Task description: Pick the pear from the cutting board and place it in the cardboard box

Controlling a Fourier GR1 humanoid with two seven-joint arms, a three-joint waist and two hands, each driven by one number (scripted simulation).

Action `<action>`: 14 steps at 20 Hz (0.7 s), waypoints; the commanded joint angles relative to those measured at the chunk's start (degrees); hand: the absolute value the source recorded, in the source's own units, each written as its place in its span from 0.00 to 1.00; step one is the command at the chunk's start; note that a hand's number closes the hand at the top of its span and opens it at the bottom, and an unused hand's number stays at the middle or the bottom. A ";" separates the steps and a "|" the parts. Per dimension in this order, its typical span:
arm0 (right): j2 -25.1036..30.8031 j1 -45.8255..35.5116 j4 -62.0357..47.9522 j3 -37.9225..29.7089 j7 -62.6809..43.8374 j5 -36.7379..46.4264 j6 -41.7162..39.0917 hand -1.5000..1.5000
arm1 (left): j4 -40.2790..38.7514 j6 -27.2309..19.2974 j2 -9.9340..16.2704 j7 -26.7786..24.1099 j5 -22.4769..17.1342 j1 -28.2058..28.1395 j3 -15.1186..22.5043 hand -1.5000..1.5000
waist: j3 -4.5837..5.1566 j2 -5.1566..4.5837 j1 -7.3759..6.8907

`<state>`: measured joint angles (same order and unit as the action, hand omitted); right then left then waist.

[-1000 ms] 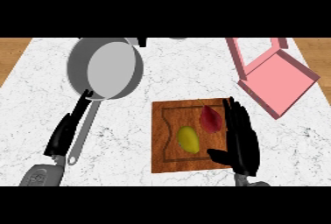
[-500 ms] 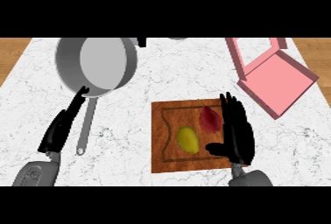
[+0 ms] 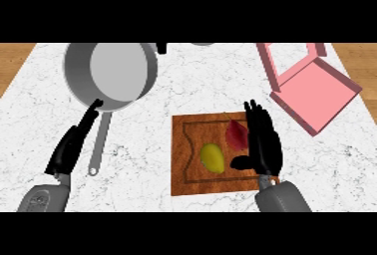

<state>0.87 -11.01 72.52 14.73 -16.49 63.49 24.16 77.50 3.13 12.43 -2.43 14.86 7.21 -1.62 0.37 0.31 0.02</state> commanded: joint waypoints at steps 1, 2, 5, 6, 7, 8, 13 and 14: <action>-0.83 -2.36 -5.48 -2.33 2.26 -1.36 1.56 0.00 | 1.71 -0.62 -1.01 -1.57 1.60 -3.32 0.68 0.50 | -0.38 -0.32 -0.23; -0.83 -3.64 -7.43 4.80 -4.24 -1.23 5.24 0.00 | 2.31 -0.21 -0.34 1.70 0.92 -0.90 -0.32 0.50 | -0.39 -0.34 -0.40; -0.82 -5.17 -11.50 1.18 0.94 -2.55 5.59 0.00 | -0.77 1.93 0.92 -0.71 -0.06 0.29 -1.74 0.50 | -0.38 -0.39 -0.33; -0.81 -5.00 -12.45 -1.53 3.35 -3.01 5.16 0.00 | 0.35 0.19 -0.80 1.04 1.15 0.59 -0.62 0.50 | -0.39 -0.38 -0.26; -0.81 -5.87 -8.59 0.45 -0.12 -1.74 1.10 0.00 | -0.02 -1.11 -1.97 -0.21 2.35 -0.21 0.30 0.50 | -0.37 -0.33 -0.18; -0.81 -6.13 -12.74 0.11 1.83 -3.26 4.60 1.00 | 0.91 1.75 0.40 -0.43 -0.15 -0.99 -1.85 0.50 | -0.39 -0.36 -0.37; 0.45 -6.79 -11.63 -0.07 -0.71 7.91 10.44 1.00 | 0.69 0.56 -1.97 1.94 1.35 0.54 0.01 0.50 | -0.38 -0.31 -0.20; -0.47 -7.63 -12.47 0.87 -2.03 10.77 11.34 1.00 | -1.73 -0.22 -1.52 -1.16 1.86 1.17 -0.66 0.50 | -0.36 -0.35 -0.16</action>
<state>1.07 -16.59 63.39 15.11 -16.62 67.70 31.30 77.03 3.74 11.53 -2.31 15.98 7.99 -2.37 0.62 0.74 0.04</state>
